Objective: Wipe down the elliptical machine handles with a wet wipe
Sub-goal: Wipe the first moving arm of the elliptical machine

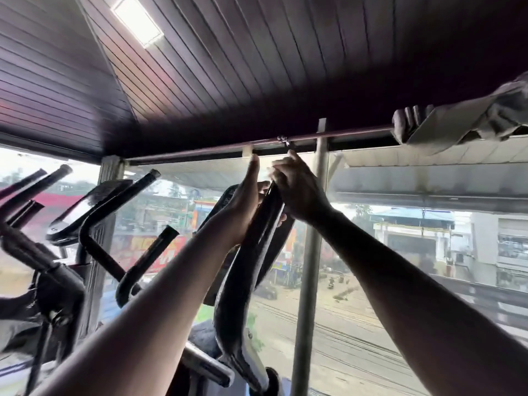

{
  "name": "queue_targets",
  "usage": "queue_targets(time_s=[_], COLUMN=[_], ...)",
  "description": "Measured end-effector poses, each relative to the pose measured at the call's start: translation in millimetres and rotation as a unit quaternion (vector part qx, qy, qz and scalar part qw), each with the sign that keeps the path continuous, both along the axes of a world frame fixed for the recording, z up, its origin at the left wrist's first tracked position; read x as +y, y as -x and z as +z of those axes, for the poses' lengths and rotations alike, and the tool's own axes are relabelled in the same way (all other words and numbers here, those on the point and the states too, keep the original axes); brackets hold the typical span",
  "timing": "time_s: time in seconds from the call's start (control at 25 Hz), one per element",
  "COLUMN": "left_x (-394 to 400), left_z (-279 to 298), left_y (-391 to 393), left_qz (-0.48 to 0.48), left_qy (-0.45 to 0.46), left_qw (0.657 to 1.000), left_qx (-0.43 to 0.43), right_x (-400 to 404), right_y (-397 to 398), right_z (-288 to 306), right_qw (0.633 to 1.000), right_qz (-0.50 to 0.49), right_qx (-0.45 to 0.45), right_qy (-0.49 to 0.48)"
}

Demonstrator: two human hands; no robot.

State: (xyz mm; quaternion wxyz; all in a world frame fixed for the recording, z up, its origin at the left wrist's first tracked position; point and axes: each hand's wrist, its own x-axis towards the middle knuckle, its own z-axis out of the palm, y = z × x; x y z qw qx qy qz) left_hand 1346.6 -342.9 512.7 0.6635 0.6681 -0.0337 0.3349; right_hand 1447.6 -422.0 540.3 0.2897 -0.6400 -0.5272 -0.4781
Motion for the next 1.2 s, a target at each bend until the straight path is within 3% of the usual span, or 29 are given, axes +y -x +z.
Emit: queue_targets(time_s=[0.16,0.24,0.36,0.56,0.76,0.96,1.2], left_x=[-1.4,-1.8,1.9,3.3,4.6,3.3,-3.7], left_z=[4.7,2.4,1.3,1.9,-1.0,0.3,-0.4], left_y=[-10.4,-12.9,-13.4,-17.6,-21.0,-20.0,-14.2], left_qz=[0.032,0.024,0.023,-0.010,0.016,-0.025,-0.010], left_qy=[0.000,-0.026,-0.070,-0.094,-0.137,-0.127,-0.106], left_qw=[0.999,0.999,0.997,0.995,0.990,0.991,0.994], left_qx=[-0.026,-0.023,-0.016,-0.022,-0.020,-0.034,-0.039], right_x=[-11.7,-10.6,-2.4,0.8,13.8,4.4,13.9], right_y=[-0.7,-15.8,-29.7,-6.8,-26.5,15.7,6.9], right_z=[-48.9,-27.1,13.6,-19.3,29.6,-38.1,10.3], right_qw=[0.984,0.985,0.995,0.994,0.991,0.982,0.914], right_qz=[0.151,0.115,-0.005,0.081,-0.035,0.063,0.095], right_qx=[-0.099,-0.129,-0.029,-0.044,0.023,0.062,0.230], right_qy=[-0.004,-0.014,-0.092,-0.058,-0.130,-0.166,-0.321])
